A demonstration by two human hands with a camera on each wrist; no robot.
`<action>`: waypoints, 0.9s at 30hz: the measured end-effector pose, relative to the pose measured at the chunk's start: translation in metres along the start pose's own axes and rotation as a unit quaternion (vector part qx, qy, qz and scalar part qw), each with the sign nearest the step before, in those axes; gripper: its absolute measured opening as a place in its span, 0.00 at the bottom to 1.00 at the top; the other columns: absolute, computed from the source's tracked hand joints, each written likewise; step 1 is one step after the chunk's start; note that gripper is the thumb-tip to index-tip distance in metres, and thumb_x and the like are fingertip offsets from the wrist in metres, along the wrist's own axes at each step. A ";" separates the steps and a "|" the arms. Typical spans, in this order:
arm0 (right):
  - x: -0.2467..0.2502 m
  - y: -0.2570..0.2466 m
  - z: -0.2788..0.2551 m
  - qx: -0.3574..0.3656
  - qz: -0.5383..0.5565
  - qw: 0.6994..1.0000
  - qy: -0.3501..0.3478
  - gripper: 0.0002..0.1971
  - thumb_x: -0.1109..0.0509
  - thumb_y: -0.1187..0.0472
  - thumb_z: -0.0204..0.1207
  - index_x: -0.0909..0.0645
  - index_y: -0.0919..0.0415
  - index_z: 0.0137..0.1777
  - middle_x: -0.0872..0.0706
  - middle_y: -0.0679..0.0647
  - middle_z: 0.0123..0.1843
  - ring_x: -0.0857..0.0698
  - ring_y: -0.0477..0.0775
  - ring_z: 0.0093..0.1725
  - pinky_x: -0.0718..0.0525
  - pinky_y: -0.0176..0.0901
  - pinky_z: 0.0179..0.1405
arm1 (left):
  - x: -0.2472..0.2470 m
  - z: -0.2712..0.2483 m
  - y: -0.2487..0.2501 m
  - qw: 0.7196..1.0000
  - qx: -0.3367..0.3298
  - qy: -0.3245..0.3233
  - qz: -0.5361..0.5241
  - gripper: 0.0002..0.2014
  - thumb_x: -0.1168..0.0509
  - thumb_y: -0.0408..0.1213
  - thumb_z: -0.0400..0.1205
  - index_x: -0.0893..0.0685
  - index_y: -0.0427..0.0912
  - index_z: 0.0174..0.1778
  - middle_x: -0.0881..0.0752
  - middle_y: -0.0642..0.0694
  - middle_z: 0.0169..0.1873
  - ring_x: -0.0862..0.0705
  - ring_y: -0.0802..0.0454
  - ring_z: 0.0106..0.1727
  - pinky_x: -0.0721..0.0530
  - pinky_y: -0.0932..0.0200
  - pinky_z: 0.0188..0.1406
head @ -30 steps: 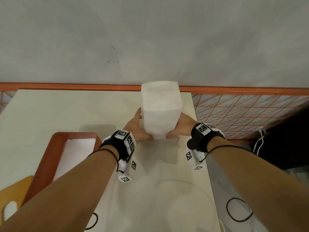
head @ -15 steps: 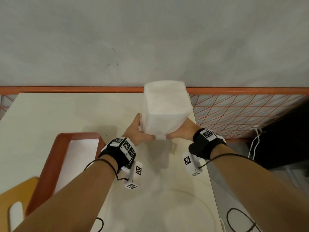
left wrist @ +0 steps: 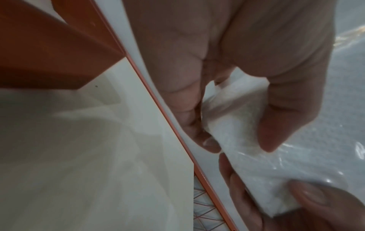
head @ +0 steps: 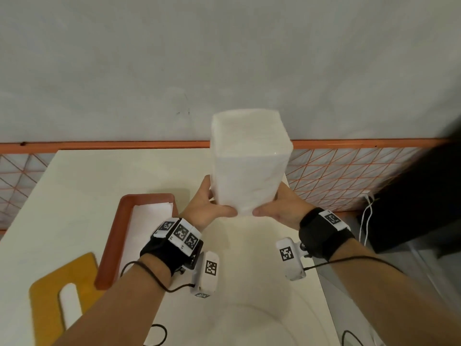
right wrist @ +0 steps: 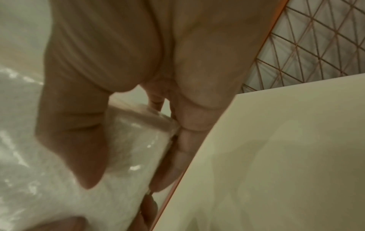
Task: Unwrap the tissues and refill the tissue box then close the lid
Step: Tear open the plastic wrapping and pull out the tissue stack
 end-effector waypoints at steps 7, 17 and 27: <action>-0.051 -0.015 -0.042 0.007 0.061 0.998 -0.016 0.39 0.22 0.77 0.63 0.29 0.63 0.76 0.16 0.63 0.70 0.16 0.64 0.69 0.16 0.63 0.65 | 0.015 -0.061 0.016 0.998 0.004 -0.038 -0.043 0.40 0.23 0.26 0.56 0.26 0.57 0.63 0.16 0.46 0.61 0.18 0.46 0.66 0.14 0.43 0.56; -0.116 -0.017 -0.101 0.021 0.112 0.993 0.007 0.42 0.20 0.66 0.64 0.32 0.59 0.80 0.20 0.61 0.76 0.21 0.65 0.74 0.23 0.69 0.71 | 0.029 -0.127 0.028 0.984 0.046 -0.104 -0.137 0.38 0.32 0.10 0.68 0.34 0.39 0.72 0.15 0.35 0.62 0.12 0.40 0.57 0.10 0.40 0.50; -0.144 -0.006 -0.137 -0.002 0.241 0.966 0.091 0.26 0.28 0.64 0.72 0.23 0.59 0.71 0.12 0.57 0.67 0.12 0.57 0.63 0.11 0.47 0.57 | 0.038 -0.156 0.023 0.996 0.016 -0.087 -0.001 0.49 0.18 0.43 0.65 0.42 0.73 0.72 0.26 0.47 0.72 0.18 0.43 0.66 0.15 0.39 0.63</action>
Point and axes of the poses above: each hand's wrist, its own z-axis towards the middle knuckle, its own x-axis out of the back of the hand, y = z × x, the point moved 3 cm from there along z, towards the middle knuckle
